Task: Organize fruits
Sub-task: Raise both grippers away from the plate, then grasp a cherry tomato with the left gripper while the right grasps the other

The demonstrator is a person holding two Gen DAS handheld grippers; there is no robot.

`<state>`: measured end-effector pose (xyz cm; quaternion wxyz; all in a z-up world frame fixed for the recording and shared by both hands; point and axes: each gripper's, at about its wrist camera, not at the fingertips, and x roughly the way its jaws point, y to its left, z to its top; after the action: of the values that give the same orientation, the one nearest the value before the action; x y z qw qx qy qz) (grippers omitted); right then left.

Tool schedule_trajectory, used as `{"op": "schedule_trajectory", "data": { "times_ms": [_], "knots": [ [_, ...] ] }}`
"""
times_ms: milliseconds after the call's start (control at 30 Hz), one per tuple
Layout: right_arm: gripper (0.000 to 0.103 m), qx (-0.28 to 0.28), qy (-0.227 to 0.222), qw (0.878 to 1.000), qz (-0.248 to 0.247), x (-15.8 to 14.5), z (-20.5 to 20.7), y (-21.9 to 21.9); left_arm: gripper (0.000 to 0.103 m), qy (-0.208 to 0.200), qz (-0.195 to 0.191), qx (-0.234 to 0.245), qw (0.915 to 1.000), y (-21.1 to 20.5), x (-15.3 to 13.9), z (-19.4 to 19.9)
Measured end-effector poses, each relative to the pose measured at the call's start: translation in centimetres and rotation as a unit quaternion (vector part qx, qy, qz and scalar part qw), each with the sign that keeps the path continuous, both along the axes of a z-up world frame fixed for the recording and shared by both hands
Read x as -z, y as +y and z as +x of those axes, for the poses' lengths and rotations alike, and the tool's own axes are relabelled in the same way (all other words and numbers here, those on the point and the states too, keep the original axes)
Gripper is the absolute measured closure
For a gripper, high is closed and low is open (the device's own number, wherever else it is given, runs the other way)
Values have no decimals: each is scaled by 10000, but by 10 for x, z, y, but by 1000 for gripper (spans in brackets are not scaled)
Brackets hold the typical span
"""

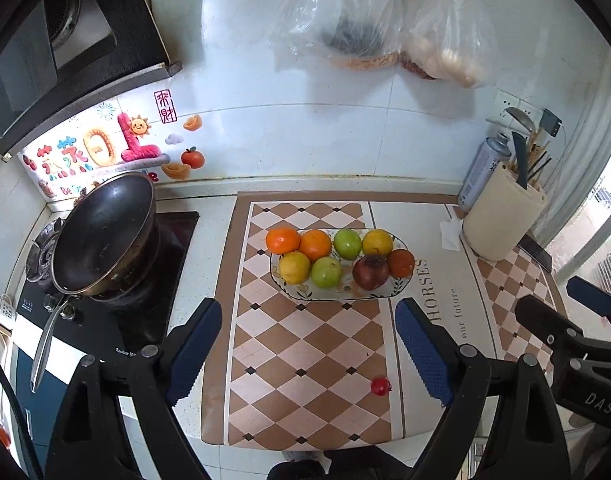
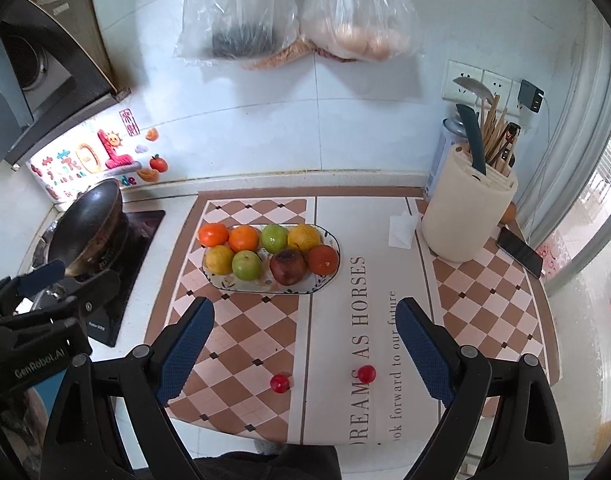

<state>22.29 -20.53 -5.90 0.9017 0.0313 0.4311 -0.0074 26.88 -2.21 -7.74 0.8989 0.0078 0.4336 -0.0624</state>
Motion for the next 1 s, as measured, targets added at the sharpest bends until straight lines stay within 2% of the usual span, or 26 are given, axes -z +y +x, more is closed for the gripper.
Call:
{"op": "schedule_trajectory", "data": {
  "times_ms": [200, 467, 533, 567, 600, 700, 833, 900, 967, 1000],
  "knots": [
    [9, -27, -72, 9999, 94, -5, -3, -1, 14, -31, 5, -5, 10000, -3, -2, -8],
    [8, -19, 13, 9995, 315, 4, 5, -13, 14, 43, -27, -55, 10000, -10, 3, -4],
    [2, 41, 56, 9992, 386, 10, 10, -21, 10, 100, -49, -63, 9999, -12, 5, -1],
    [2, 81, 109, 9990, 431, 16, 14, -28, 1, 129, -46, -72, 9999, -14, 8, 2],
    [2, 122, 152, 9988, 453, 22, 17, -34, 0, 148, -19, -80, 9999, -16, 10, 5],
    [2, 261, 452, 9973, 512, 51, 33, -55, 0, 216, 147, -134, 9996, -25, 23, 16],
    [2, 482, 1189, 9899, 602, 122, 52, -86, 0, 556, 410, -58, 9976, -43, 58, 33],
    [3, 567, 1552, 9842, 643, 161, 57, -97, 0, 979, 537, 39, 9937, -57, 90, 44],
    [14, 639, 1892, 9771, 742, 196, 59, -106, 0, 1462, 606, 164, 9873, -70, 125, 52],
    [18, 694, 2067, 9728, 788, 214, 59, -111, 0, 1825, 603, 256, 9810, -78, 149, 56]
  ]
}}
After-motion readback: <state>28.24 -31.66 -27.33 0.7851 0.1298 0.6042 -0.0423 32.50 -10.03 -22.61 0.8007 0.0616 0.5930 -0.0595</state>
